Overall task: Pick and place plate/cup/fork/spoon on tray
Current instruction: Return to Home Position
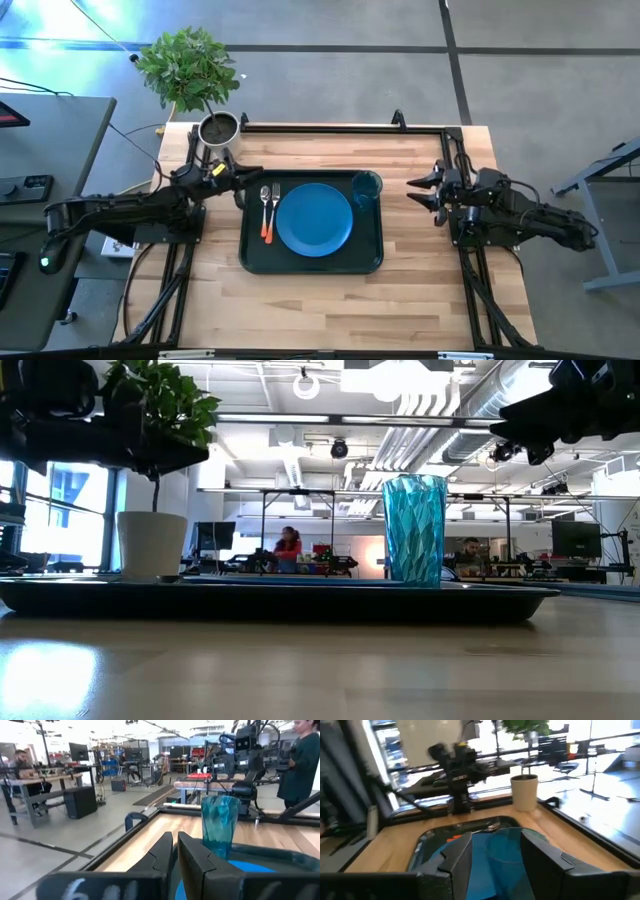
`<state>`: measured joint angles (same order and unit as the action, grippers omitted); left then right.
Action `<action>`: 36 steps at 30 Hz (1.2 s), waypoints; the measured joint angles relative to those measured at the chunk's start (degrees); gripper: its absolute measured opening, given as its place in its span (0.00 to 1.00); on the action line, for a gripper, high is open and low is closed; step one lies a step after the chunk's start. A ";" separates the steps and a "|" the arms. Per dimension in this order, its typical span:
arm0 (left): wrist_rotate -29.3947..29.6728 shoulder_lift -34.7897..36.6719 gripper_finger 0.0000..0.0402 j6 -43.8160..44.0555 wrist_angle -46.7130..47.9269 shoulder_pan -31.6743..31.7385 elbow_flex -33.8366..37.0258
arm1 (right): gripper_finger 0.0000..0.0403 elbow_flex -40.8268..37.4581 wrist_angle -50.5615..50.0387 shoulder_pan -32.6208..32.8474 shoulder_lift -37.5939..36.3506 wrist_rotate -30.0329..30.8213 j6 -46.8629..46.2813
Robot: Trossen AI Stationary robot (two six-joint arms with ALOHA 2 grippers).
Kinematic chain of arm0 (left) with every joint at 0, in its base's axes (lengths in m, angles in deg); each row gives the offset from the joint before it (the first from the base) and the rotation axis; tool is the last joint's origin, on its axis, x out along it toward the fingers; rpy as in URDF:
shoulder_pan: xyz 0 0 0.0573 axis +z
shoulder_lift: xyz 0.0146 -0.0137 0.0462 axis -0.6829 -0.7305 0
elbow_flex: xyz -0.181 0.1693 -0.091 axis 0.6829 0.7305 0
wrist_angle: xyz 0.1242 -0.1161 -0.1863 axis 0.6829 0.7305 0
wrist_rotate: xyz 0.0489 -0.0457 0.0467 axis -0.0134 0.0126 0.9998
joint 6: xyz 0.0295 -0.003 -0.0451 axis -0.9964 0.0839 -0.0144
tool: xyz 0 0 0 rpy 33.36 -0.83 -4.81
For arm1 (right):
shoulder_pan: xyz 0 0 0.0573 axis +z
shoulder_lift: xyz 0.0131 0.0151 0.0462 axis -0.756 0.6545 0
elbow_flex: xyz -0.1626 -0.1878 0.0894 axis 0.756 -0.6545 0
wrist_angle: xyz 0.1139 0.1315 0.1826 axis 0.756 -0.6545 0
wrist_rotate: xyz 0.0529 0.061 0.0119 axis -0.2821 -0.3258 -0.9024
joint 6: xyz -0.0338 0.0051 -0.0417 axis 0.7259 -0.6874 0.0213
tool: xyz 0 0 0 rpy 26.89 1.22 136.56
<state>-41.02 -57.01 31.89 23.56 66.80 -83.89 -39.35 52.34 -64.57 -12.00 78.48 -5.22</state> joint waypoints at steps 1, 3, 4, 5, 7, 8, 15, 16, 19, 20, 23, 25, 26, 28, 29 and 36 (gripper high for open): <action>0.00 1.15 0.05 0.15 1.74 0.00 0.00 | 0.39 -0.35 0.43 0.02 -0.11 1.53 -0.46; -0.02 3.18 0.05 0.84 3.98 0.00 0.00 | 0.39 -1.06 1.82 0.01 0.00 4.15 -1.64; -0.02 4.06 0.05 1.42 4.70 0.00 0.00 | 0.39 -1.35 2.90 -0.03 0.18 4.37 -1.84; -0.02 4.87 0.05 1.77 5.47 0.00 0.00 | 0.39 -1.66 4.26 -0.02 0.29 3.83 -1.94; -0.02 6.55 0.05 2.09 7.78 -0.05 0.00 | 0.39 -2.08 5.89 0.00 0.35 1.39 -1.94; -0.01 7.34 0.05 2.10 9.02 -0.11 0.00 | 0.39 -2.24 6.04 0.01 0.35 0.13 -1.95; -0.43 12.20 0.05 4.60 17.01 -0.13 0.00 | 0.39 -6.29 8.53 0.64 0.37 -1.43 -6.35; -0.99 12.67 0.05 4.93 17.44 -0.14 0.08 | 0.39 -7.25 9.20 0.97 0.37 -1.36 -6.90; -1.44 13.65 0.04 6.67 16.73 -0.22 1.75 | 0.39 -11.02 12.53 2.12 0.40 -1.01 -8.91; -1.42 13.68 0.03 7.04 17.19 -0.42 1.71 | 0.39 -12.15 14.37 2.54 0.41 -1.08 -9.48; -1.42 13.65 0.01 7.35 18.39 -1.76 1.70 | 0.39 -12.19 15.77 4.03 0.33 -2.13 -9.77; -1.36 13.95 0.00 6.62 17.62 -2.84 1.70 | 0.39 -11.81 16.72 5.20 0.39 -4.54 -8.91; -1.15 14.34 0.00 6.38 17.50 -3.32 1.70 | 0.39 -11.58 16.91 5.86 0.27 -6.66 -8.49; -1.06 15.56 0.00 6.25 17.00 -4.19 1.70 | 0.39 -10.94 17.23 7.28 -0.01 -9.88 -8.36; -1.00 16.38 0.00 6.90 16.39 -4.55 1.70 | 0.39 -10.86 17.20 7.98 -0.22 -11.07 -8.36; -0.67 26.58 0.00 7.57 21.27 -5.92 1.64 | 0.39 -10.86 11.99 10.74 -3.65 -7.83 -5.08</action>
<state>-41.68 -30.43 39.46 44.83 60.88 -82.25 -50.20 64.32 -53.82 -15.65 70.65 -10.30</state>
